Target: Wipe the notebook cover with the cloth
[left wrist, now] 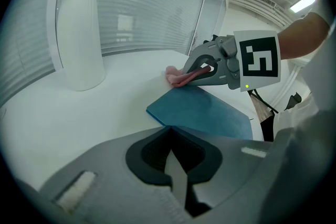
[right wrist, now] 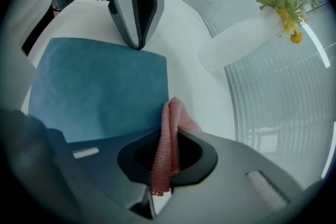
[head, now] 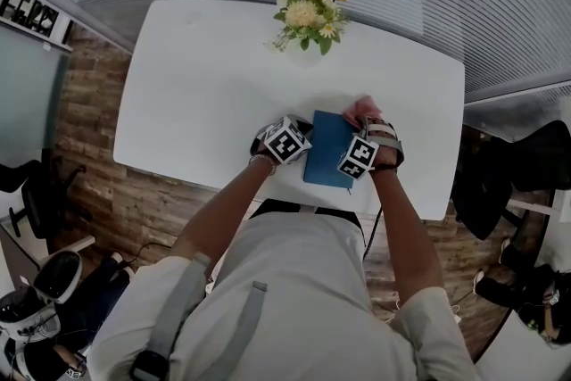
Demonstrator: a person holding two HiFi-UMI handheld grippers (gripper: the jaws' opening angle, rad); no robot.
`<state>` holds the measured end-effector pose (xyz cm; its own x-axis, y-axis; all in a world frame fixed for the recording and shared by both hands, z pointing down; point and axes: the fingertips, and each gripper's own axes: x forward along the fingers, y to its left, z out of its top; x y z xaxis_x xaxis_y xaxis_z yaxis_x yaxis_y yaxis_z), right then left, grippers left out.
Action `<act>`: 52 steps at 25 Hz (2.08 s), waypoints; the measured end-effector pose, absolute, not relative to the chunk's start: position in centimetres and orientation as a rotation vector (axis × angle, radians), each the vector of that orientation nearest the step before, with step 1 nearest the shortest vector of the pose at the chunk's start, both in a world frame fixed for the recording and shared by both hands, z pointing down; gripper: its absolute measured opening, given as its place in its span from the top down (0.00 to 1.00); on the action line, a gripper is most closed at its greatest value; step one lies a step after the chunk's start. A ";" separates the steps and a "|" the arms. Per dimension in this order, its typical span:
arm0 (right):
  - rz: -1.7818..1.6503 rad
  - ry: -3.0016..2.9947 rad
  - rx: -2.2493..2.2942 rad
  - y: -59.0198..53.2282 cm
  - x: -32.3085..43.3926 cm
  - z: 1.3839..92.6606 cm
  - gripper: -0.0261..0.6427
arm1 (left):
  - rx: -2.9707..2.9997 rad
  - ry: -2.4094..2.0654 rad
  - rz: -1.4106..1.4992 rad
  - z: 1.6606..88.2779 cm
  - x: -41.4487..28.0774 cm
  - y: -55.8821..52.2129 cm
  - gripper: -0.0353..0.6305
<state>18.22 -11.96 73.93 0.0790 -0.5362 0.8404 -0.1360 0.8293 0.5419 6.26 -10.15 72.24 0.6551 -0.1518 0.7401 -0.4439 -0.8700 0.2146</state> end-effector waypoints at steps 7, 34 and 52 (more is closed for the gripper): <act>-0.310 -1.489 0.558 -11.9 18.3 74.0 0.95 | 2.491 -0.469 1.067 72.4 6.4 -10.1 0.94; -0.303 -1.525 0.565 -9.1 17.5 74.3 0.95 | 2.491 -0.467 1.069 72.7 6.3 -10.2 0.94; -0.293 -1.543 0.565 -7.6 17.2 73.8 0.95 | 2.492 -0.466 1.071 72.5 6.3 -10.3 0.94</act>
